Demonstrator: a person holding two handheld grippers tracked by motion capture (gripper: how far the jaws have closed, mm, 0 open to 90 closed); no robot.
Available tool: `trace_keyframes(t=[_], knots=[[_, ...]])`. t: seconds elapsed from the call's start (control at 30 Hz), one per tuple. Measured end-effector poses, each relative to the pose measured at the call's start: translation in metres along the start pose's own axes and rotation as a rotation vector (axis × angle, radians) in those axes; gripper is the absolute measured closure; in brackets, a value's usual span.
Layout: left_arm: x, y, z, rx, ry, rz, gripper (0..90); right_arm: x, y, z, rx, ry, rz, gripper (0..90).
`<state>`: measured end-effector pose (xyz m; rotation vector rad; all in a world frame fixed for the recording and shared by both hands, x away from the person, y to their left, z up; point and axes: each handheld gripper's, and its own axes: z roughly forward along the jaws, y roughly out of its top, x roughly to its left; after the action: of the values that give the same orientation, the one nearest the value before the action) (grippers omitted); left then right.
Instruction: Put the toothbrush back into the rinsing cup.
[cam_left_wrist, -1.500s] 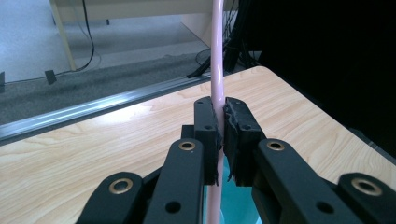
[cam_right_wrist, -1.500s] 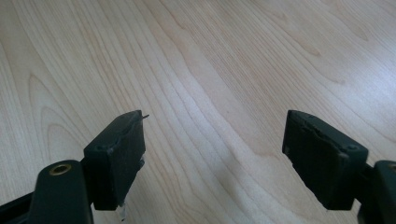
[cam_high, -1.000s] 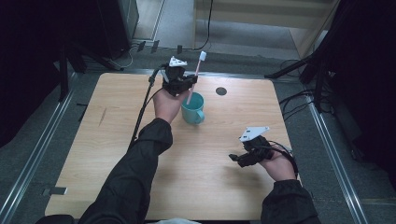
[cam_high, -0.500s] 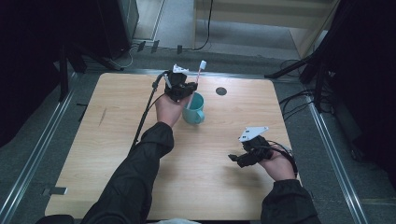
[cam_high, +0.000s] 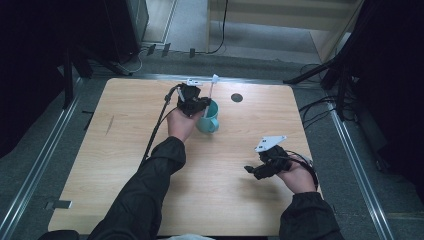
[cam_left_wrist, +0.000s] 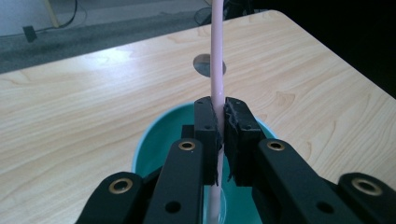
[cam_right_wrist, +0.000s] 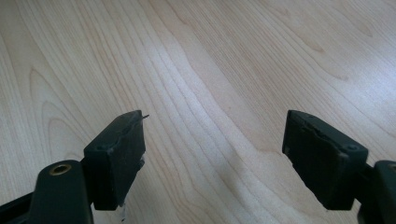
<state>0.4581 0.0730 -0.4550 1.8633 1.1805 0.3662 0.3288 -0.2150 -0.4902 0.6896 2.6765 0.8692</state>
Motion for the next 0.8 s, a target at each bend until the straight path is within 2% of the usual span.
trace_keyframes(t=[0.1,0.27,0.53,0.8], knots=[[-0.001,-0.002,0.002,0.026,0.003,0.02,84.0,0.0,0.0,0.0,-0.001,0.001,-0.004,21.1],[-0.001,-0.003,0.002,0.051,0.003,0.023,84.0,0.0,0.0,0.0,0.002,0.001,-0.003,21.1],[0.005,-0.005,0.004,0.098,0.004,0.003,83.9,0.0,0.0,0.0,0.002,0.002,-0.004,21.2],[0.009,-0.004,0.005,0.107,-0.004,-0.019,83.6,0.0,0.0,-0.001,-0.001,-0.002,-0.002,21.1]])
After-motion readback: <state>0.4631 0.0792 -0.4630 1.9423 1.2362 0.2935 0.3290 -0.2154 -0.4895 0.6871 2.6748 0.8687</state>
